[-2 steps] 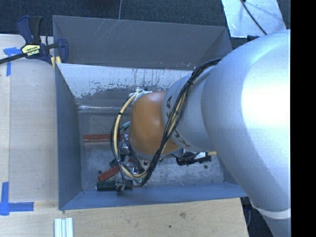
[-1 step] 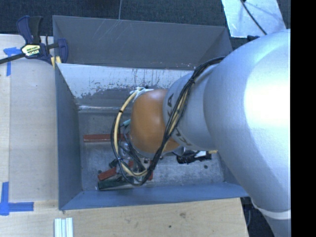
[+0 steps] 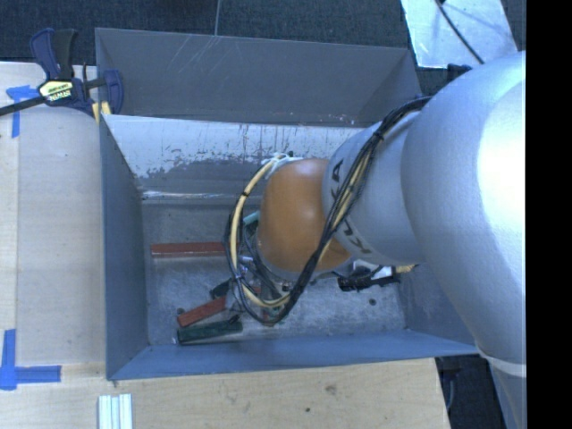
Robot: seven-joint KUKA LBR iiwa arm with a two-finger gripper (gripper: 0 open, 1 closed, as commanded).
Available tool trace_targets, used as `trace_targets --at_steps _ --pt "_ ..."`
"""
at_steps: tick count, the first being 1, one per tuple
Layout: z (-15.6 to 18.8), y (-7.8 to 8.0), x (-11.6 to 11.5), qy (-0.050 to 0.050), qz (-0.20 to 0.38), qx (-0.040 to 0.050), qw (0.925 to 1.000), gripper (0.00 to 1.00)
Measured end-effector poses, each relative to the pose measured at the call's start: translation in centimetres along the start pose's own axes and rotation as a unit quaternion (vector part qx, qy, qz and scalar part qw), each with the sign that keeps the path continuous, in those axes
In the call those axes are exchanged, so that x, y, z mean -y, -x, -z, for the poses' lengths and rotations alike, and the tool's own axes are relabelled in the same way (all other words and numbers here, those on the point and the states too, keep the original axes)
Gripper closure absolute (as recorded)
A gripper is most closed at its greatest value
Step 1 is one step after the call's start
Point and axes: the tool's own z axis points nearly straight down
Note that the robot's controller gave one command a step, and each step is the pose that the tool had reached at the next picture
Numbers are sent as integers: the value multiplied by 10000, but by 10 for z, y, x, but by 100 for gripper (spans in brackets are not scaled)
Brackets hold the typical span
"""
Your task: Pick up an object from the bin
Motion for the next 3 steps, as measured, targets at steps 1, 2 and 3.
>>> trace_targets --at_steps 1,2,3 --pt "-1 4 4 -20 847 12 9964 100" --pt "-6 3 8 -60 821 -30 9966 0" --pt "-6 1 8 -65 818 -48 9966 100"
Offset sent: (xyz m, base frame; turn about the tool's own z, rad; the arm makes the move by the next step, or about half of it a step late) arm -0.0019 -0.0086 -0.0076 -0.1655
